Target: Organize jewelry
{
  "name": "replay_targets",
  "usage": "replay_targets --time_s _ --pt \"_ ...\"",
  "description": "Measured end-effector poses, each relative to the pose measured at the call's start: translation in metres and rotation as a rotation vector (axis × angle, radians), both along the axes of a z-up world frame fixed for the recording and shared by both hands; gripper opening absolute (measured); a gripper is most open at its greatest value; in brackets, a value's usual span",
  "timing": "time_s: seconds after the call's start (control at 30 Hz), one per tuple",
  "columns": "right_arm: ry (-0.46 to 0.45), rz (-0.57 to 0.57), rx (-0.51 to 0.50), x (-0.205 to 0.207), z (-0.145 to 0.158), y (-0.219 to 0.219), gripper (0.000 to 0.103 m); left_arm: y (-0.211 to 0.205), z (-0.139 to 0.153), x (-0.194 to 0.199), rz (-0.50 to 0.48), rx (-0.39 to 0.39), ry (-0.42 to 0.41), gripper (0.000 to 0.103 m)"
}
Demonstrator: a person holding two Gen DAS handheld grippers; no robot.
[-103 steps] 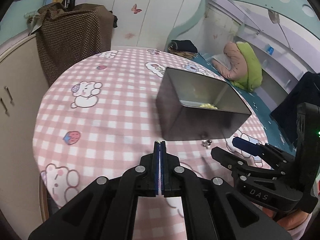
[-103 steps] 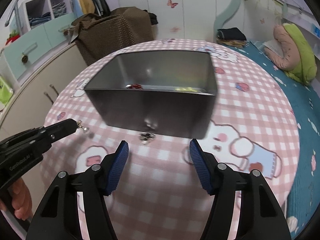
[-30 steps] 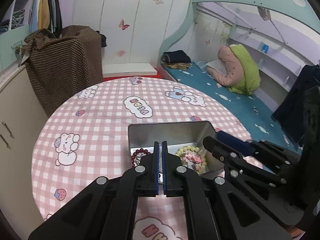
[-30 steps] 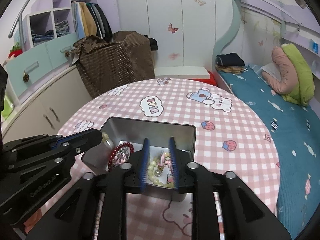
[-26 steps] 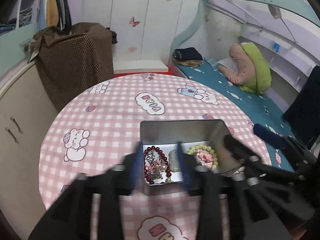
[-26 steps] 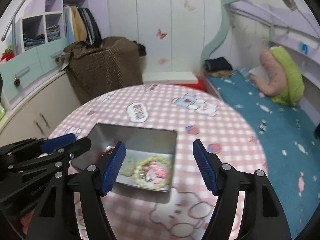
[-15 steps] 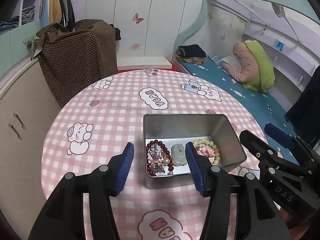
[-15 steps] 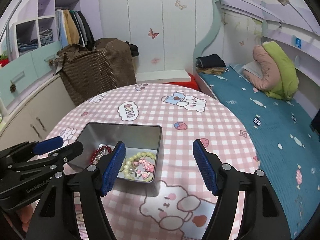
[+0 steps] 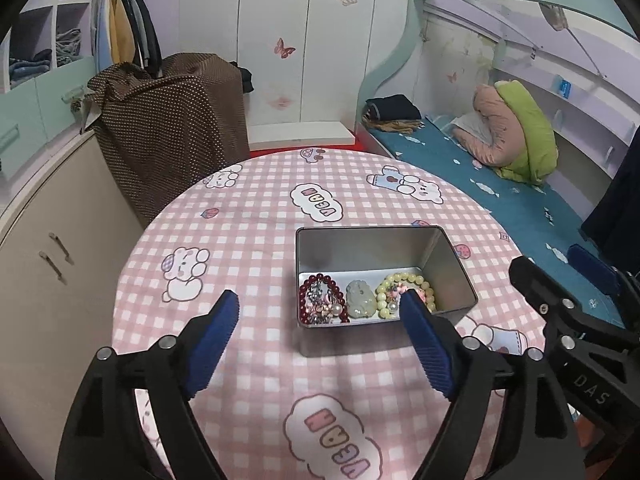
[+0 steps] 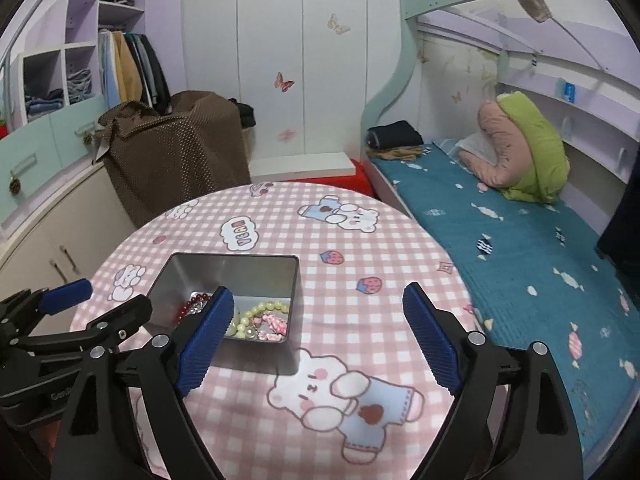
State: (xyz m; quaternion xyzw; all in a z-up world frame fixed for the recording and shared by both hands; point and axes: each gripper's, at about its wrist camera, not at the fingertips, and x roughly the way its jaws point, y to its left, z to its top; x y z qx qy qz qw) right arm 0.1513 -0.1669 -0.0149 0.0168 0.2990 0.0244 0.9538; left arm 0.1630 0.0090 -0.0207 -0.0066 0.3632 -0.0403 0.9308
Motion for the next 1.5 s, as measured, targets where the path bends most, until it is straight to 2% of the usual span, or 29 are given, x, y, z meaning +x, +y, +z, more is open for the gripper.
replay_targets --time_s 0.73,0.9,1.5 --pt "-0.077 -0.025 -0.022 -0.063 0.032 -0.005 0.088 -0.004 0.032 -0.053 0.013 0.018 -0.034 0.081" --pt "-0.092 -0.033 -0.023 -0.067 0.039 -0.008 0.088 -0.004 0.039 -0.056 0.025 0.029 -0.053 0.088" --pt "-0.113 -0.033 -0.025 -0.071 0.041 -0.012 0.088 -0.010 0.043 -0.059 0.039 0.054 -0.053 0.088"
